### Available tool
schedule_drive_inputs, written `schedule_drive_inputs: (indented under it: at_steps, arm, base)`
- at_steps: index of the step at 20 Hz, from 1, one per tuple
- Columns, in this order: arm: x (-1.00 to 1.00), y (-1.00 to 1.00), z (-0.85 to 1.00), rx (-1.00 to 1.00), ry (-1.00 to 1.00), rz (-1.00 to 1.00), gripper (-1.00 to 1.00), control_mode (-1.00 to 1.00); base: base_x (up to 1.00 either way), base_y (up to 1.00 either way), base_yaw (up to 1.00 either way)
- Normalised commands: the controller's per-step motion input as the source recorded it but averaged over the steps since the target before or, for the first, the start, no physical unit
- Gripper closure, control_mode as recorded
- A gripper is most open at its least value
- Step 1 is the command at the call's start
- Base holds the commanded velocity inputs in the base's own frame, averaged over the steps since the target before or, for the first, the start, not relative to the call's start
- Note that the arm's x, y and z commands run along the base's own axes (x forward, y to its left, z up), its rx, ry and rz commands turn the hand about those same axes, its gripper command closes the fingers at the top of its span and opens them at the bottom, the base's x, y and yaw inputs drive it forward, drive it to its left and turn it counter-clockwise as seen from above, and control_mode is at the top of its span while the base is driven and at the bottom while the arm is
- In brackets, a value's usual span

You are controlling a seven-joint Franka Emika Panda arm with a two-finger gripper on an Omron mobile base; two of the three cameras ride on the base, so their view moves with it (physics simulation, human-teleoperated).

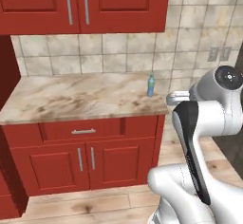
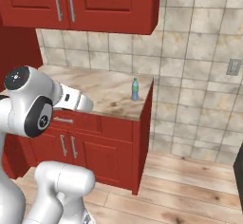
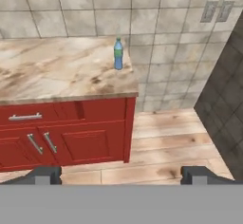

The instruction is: Place the drinks on the dining counter in a tight cluster.

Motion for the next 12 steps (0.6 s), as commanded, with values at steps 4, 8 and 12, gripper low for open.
schedule_drive_inputs:
  at_steps: [4,8,12]
  arm:
    - [0.00,0.00,0.00,0.00,0.00,0.00,-1.00,1.00]
    - [0.00,0.00,0.00,0.00,0.00,0.00,-1.00,1.00]
    - [0.00,0.00,0.00,0.00,0.00,0.00,-1.00,1.00]
  base:
    - [1.00,0.00,-0.40]
    - [0.98,0.04,-0.31]
    - [0.34,0.05,-0.08]
